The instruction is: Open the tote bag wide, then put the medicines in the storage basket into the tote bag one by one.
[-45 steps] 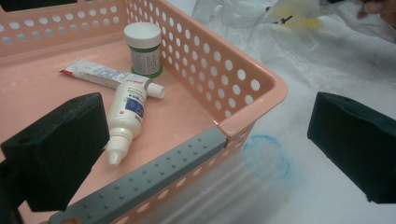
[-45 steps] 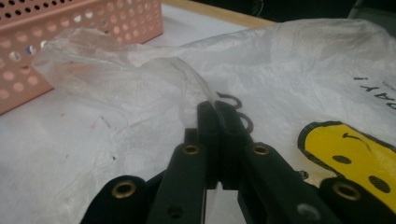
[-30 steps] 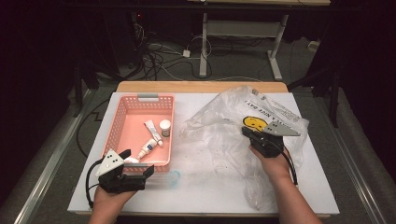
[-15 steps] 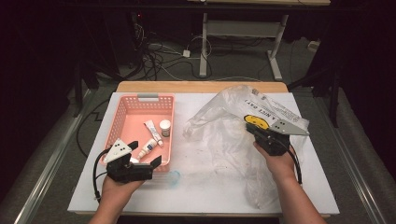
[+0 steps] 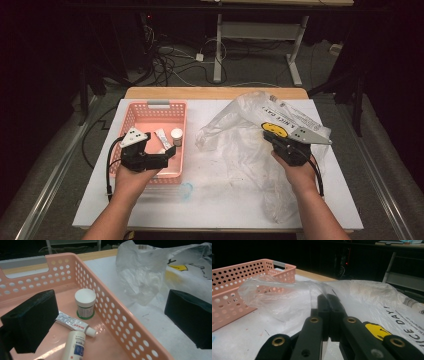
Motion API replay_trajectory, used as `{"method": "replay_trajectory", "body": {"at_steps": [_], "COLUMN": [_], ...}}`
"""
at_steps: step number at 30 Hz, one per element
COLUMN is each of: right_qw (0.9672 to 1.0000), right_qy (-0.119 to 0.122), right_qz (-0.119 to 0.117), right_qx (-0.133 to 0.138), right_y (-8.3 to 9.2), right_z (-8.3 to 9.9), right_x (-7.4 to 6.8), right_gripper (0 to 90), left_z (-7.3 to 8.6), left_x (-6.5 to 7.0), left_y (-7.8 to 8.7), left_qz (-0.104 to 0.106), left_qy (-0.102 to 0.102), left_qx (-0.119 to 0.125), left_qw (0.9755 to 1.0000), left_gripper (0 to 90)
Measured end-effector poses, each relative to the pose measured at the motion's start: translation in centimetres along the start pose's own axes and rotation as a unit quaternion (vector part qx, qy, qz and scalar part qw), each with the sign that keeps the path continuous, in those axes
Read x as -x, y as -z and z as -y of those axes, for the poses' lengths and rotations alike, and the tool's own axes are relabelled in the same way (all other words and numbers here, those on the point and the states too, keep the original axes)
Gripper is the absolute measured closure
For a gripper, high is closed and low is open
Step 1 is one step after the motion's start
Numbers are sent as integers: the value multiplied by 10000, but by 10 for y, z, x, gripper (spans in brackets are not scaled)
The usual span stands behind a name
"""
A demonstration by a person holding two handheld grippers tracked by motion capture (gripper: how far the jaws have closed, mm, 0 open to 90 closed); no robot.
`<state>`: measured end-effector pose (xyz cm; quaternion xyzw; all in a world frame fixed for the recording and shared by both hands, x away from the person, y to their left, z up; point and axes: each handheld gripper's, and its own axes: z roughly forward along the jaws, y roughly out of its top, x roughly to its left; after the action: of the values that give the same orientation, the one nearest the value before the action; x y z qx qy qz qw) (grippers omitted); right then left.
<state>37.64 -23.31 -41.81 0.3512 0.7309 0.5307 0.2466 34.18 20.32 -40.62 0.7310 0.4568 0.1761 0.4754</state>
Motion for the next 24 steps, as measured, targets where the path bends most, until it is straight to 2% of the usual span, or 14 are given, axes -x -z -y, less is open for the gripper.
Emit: {"method": "replay_trajectory", "body": {"at_steps": [6, 10, 14, 18, 21, 24], "right_qw": [10000, 9999, 9999, 9999, 9999, 9999], "right_qy": [-45, -66, -60, -40, -3, 83], "right_qz": [-21, -34, -44, -56, -57, -47], "right_qx": [52, 127, 132, 147, 110, 133], "right_y": [3, 4, 6, 5, 4, 4], "right_z": [-2, -3, -4, -5, -5, -7], "right_x": [2, 5, 5, 4, 2, 0], "right_gripper": [900, 900, 900, 900, 900, 900], "left_z": [-12, -18, -21, -23, -25, -26], "left_x": [-7, -18, -29, -40, -48, -57], "left_y": [-15, -24, -33, -40, -45, -47], "left_qz": [-54, -127, -215, -333, -544, -554], "left_qy": [-45, 90, 155, 266, 214, 427], "left_qx": [-126, -190, -375, -519, -734, -856], "left_qw": [9999, 9997, 9989, 9977, 9956, 9939], "left_gripper": [0, 0, 0, 12, 67, 82]}}
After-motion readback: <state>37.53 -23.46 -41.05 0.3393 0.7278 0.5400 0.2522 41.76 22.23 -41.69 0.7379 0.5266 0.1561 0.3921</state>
